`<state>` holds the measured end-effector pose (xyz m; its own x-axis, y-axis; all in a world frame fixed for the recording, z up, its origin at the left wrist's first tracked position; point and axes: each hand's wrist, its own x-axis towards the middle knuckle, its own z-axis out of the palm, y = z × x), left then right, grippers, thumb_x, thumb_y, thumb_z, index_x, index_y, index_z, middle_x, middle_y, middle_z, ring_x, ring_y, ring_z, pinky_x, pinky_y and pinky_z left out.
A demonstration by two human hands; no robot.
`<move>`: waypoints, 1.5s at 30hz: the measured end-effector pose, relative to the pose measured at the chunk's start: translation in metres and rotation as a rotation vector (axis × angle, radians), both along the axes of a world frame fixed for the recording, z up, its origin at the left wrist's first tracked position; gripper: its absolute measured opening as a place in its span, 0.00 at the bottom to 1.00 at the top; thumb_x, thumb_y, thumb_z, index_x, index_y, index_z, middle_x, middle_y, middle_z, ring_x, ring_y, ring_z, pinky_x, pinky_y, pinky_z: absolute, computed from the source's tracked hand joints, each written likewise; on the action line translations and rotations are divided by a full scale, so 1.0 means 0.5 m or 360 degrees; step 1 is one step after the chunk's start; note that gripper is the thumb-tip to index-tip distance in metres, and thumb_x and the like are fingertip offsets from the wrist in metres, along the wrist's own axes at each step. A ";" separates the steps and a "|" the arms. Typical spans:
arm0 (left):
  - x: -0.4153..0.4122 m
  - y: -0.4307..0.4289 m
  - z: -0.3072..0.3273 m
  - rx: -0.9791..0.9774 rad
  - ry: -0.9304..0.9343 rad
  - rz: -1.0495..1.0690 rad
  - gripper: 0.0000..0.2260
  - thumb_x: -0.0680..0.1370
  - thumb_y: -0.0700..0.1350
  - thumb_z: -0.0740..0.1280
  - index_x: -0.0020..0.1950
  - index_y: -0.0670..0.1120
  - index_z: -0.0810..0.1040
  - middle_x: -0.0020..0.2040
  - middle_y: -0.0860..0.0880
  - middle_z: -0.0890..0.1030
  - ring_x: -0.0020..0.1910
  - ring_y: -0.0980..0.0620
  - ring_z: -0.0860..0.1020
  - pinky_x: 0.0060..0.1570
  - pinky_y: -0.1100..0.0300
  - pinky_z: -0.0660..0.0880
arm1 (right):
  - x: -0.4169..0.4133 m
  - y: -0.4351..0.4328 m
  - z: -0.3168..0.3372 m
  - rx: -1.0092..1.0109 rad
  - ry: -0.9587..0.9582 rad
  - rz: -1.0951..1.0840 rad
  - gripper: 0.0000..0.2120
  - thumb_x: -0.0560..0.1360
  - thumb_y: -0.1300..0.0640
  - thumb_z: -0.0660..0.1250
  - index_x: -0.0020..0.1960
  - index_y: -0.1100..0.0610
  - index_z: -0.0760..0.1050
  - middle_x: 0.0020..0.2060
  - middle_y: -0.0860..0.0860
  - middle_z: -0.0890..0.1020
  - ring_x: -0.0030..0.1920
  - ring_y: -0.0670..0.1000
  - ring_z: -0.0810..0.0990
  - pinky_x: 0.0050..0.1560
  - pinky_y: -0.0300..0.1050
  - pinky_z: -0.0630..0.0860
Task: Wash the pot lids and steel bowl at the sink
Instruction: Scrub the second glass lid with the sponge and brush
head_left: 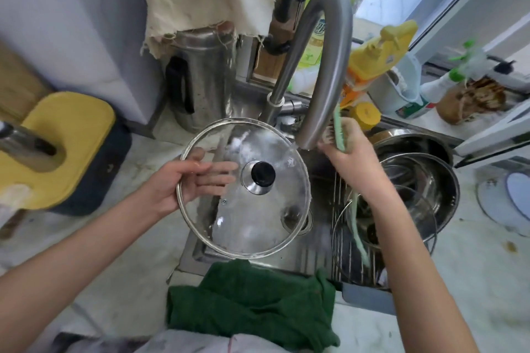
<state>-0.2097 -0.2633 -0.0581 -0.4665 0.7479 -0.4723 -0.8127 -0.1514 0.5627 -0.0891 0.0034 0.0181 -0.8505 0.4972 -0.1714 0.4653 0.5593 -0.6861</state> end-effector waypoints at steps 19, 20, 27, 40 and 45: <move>0.051 0.024 0.033 -0.0122 0.0238 -0.0162 0.47 0.53 0.43 0.85 0.69 0.43 0.71 0.54 0.33 0.81 0.47 0.39 0.84 0.40 0.48 0.83 | -0.037 -0.048 -0.088 0.0030 -0.0024 0.0402 0.11 0.77 0.48 0.67 0.54 0.50 0.83 0.25 0.40 0.69 0.23 0.38 0.69 0.31 0.36 0.63; 0.051 0.028 0.034 -0.0126 0.0245 -0.0169 0.46 0.54 0.42 0.84 0.70 0.43 0.70 0.53 0.33 0.81 0.46 0.39 0.84 0.40 0.49 0.83 | -0.041 -0.053 -0.084 0.0020 -0.0034 0.0474 0.13 0.77 0.47 0.66 0.55 0.52 0.82 0.24 0.42 0.69 0.23 0.40 0.69 0.31 0.39 0.64; 0.056 0.028 0.038 -0.0076 0.0178 -0.0121 0.45 0.52 0.42 0.85 0.68 0.43 0.73 0.53 0.33 0.81 0.46 0.39 0.84 0.38 0.49 0.83 | -0.032 -0.039 -0.082 0.0041 -0.0019 0.0466 0.14 0.76 0.45 0.67 0.61 0.42 0.78 0.28 0.42 0.75 0.28 0.41 0.72 0.32 0.38 0.67; 0.063 0.020 0.047 -0.0025 0.0240 -0.0171 0.38 0.55 0.43 0.84 0.64 0.46 0.79 0.55 0.34 0.81 0.47 0.40 0.84 0.42 0.49 0.83 | -0.036 0.003 -0.075 -0.0210 0.0055 0.0404 0.12 0.76 0.53 0.69 0.40 0.35 0.79 0.30 0.27 0.76 0.35 0.30 0.74 0.46 0.40 0.72; 0.058 0.022 0.056 0.0021 0.0212 -0.0145 0.34 0.54 0.43 0.84 0.60 0.49 0.82 0.53 0.34 0.82 0.46 0.40 0.84 0.40 0.49 0.83 | -0.036 -0.021 -0.050 -0.0314 -0.0018 0.0828 0.13 0.76 0.60 0.68 0.59 0.48 0.79 0.42 0.30 0.80 0.45 0.33 0.78 0.49 0.28 0.73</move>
